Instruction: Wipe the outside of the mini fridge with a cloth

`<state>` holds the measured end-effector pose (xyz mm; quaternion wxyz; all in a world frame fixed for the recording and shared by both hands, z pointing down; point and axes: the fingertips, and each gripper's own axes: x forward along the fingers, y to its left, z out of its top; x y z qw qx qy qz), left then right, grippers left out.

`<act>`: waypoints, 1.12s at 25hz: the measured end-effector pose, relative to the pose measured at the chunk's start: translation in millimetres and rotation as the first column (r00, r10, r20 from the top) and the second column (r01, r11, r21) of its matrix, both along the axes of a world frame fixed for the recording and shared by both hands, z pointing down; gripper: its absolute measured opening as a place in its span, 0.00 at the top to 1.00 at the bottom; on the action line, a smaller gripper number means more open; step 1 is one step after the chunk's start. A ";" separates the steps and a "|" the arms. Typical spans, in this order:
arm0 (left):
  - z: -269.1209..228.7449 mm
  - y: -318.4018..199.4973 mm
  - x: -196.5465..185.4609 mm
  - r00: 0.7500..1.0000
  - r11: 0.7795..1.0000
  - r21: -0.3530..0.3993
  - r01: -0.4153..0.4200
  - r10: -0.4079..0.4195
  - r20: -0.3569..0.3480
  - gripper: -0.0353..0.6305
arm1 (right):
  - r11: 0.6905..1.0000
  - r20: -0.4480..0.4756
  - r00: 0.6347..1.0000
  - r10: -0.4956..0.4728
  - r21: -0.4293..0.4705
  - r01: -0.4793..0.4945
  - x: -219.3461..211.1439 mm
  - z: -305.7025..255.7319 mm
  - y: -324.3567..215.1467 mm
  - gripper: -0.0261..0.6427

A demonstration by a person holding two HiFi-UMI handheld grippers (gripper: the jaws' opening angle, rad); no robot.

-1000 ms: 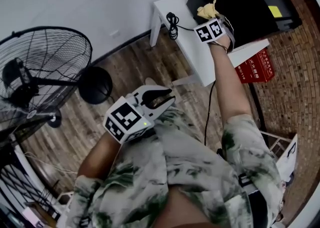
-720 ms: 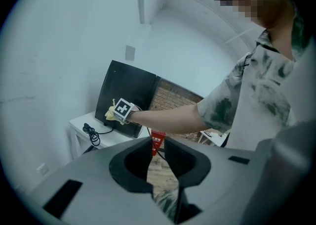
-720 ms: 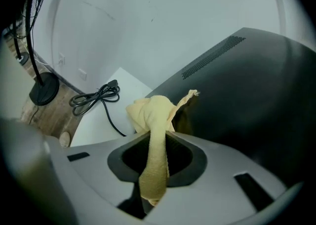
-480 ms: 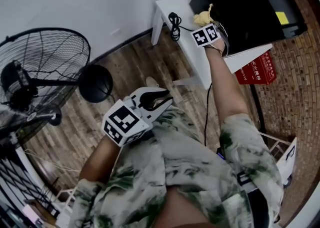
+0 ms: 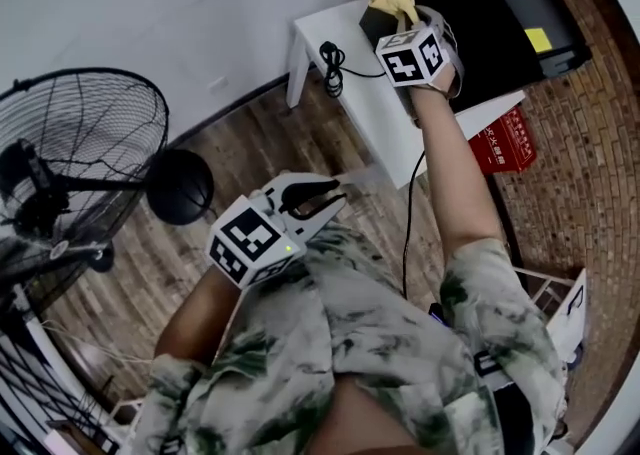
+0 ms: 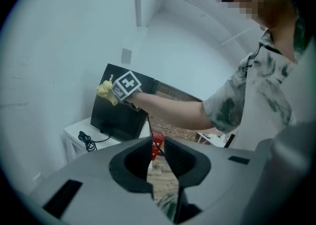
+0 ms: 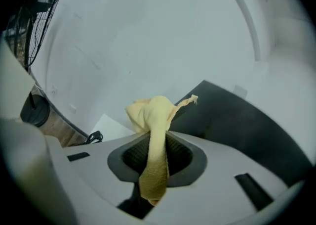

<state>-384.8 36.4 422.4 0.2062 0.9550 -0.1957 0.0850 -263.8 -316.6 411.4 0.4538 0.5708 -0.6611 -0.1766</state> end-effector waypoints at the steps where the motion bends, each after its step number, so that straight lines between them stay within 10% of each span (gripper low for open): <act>1: -1.6 0.2 1.3 1.000 1.000 0.004 -0.005 0.005 -0.002 0.82 | 0.999 0.002 1.000 -0.009 0.032 0.009 -4.7 -19.9 -1.2 0.83; 13: -6.0 1.6 1.0 1.000 1.000 0.024 -0.001 0.002 -0.021 0.82 | 0.973 -0.107 0.994 0.037 0.231 -0.012 -7.7 -147.8 -36.2 0.83; 28: 5.4 -11.2 -21.7 0.995 0.996 -0.016 0.093 -0.094 -0.021 0.82 | 0.996 -0.178 0.982 0.062 0.068 -0.051 -2.7 -50.3 -75.3 0.83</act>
